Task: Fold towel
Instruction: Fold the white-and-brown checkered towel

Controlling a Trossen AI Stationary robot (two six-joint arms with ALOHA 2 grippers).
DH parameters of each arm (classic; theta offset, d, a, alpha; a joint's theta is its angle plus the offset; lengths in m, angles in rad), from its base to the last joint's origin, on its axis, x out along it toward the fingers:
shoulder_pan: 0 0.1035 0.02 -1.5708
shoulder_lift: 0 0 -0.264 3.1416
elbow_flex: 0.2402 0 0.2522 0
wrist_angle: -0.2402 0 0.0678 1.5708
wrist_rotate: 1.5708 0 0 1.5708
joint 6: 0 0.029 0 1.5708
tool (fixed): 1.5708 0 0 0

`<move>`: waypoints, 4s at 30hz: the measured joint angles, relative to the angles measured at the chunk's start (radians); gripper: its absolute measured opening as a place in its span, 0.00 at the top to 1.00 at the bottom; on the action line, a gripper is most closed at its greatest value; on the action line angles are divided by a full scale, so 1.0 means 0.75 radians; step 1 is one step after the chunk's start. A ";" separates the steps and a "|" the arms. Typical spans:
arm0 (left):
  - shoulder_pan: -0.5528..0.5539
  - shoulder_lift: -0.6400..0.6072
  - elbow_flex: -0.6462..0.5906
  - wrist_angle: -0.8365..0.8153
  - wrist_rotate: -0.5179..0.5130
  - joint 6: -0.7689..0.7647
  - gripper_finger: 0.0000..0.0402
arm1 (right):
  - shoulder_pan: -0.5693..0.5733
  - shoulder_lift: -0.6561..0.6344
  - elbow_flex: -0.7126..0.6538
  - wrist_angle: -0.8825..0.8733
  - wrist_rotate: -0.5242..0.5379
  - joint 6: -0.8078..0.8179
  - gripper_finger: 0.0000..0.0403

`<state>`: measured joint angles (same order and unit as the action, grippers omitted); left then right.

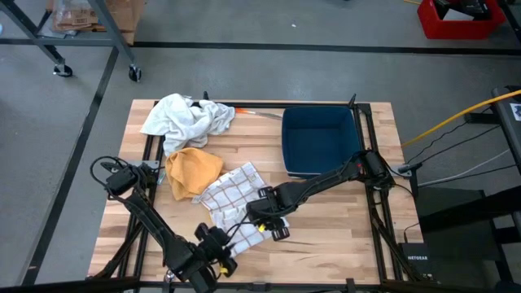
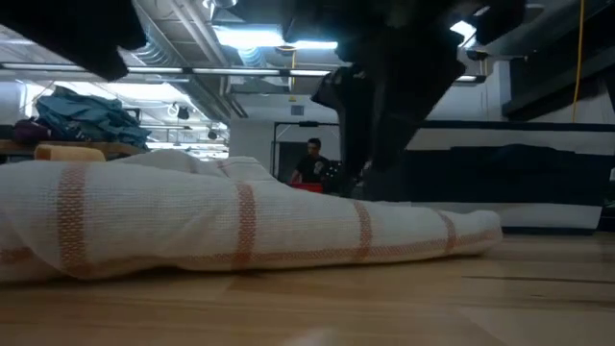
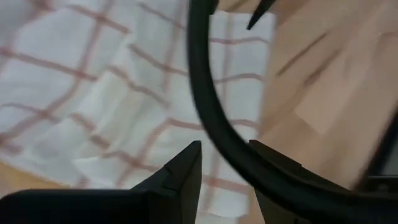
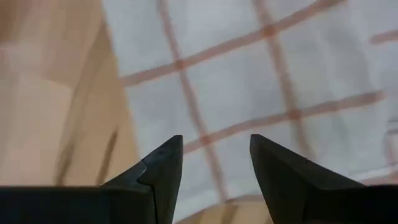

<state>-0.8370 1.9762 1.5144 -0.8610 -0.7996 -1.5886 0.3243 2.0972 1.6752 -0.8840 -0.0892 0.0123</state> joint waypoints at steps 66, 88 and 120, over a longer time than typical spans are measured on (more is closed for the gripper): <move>0.067 0.105 -0.039 0.598 0.338 0.384 0.99 | 0.308 0.114 0.167 -0.277 0.077 0.098 0.96; 0.004 -0.197 -0.033 0.061 0.183 0.352 1.00 | 0.118 0.115 0.545 -0.331 0.548 -0.129 0.96; 0.215 -0.203 -0.045 -0.701 0.239 0.203 0.75 | -0.268 0.154 0.544 -0.105 0.317 -0.199 0.71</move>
<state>-0.6759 1.8240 1.4803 -1.3869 -0.6201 -1.4365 0.1230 2.2127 2.0830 -0.9627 0.1484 -0.1368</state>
